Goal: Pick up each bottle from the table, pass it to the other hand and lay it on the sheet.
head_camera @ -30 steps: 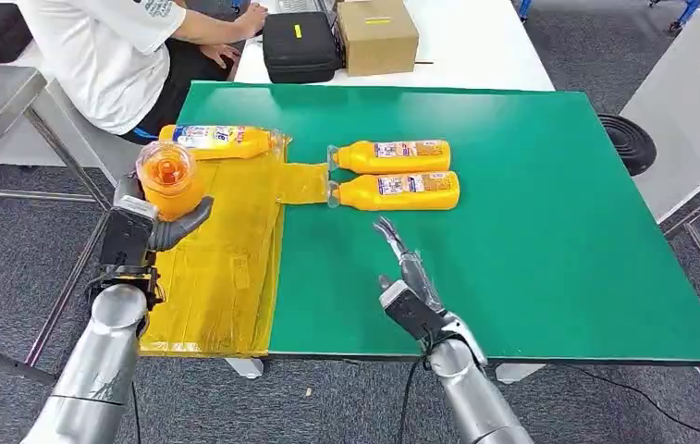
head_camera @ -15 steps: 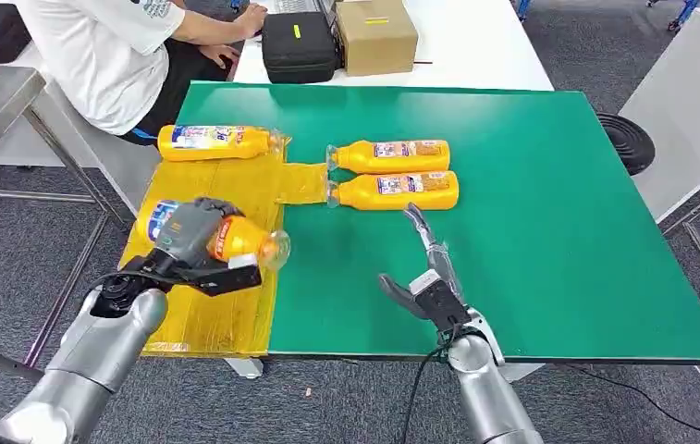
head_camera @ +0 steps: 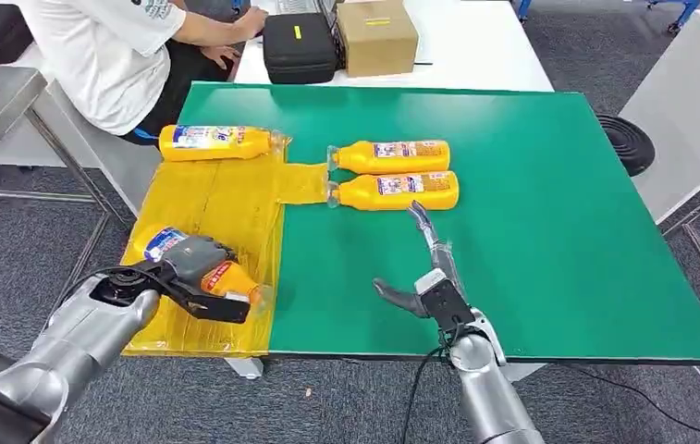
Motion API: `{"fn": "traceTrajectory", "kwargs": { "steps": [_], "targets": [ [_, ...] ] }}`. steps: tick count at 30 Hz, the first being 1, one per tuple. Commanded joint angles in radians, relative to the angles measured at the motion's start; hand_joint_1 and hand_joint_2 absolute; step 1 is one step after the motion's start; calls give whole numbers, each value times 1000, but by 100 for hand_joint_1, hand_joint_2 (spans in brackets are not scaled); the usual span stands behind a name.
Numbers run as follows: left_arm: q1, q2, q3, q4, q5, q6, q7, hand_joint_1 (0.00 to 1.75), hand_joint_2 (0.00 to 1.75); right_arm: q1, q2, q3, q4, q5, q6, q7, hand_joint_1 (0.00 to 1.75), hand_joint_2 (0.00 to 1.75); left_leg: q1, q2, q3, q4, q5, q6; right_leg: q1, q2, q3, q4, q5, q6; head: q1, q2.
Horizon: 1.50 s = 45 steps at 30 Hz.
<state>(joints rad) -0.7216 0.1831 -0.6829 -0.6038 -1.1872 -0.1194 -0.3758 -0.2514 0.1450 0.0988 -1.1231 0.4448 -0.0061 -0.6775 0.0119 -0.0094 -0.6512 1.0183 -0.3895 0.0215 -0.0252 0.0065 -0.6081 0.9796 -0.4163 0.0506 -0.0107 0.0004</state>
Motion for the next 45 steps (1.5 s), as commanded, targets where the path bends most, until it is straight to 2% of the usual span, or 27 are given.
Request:
{"fn": "traceTrajectory", "kwargs": {
  "steps": [1,26,28,29,30,32,45],
  "targets": [
    [-57,-4,-96,131,18,-46,-17,175,175,-33,-6,-21,67,-5,-3,-5,0,175,1,2,5,0,-2,-1,1,1,5,-1,-1,-3,0,0],
    [-68,-3,-106,139,62,-84,-43,173,175,-35,-10,-18,83,-10,-7,-12,0,175,1,3,6,-1,-1,-2,2,1,5,0,-1,-3,0,0],
    [-70,-3,-107,142,75,-94,-51,148,175,-34,-9,-19,83,-10,-5,-11,0,175,1,3,6,-1,-1,-2,2,1,5,0,-1,-3,0,0],
    [-70,-3,-103,143,88,-99,-59,122,175,-33,-9,-19,82,-11,-4,-10,0,175,0,2,4,-1,0,-2,2,1,3,0,0,-2,0,0],
    [-67,-2,-98,144,99,-100,-62,44,175,-32,-9,-18,83,-10,-3,-10,0,175,1,3,6,-1,-1,-2,2,1,5,0,0,-3,0,0],
    [-60,-4,-96,146,112,-95,-60,5,175,-36,-11,-12,92,-8,-1,-11,0,175,1,3,6,-1,-1,-2,2,1,5,-1,0,-3,0,0],
    [-64,-28,-102,184,165,-100,-77,0,175,-39,-15,-3,97,-5,-9,-6,0,175,0,2,5,-1,0,-2,2,0,5,-1,0,-3,0,0]
  ]
}}
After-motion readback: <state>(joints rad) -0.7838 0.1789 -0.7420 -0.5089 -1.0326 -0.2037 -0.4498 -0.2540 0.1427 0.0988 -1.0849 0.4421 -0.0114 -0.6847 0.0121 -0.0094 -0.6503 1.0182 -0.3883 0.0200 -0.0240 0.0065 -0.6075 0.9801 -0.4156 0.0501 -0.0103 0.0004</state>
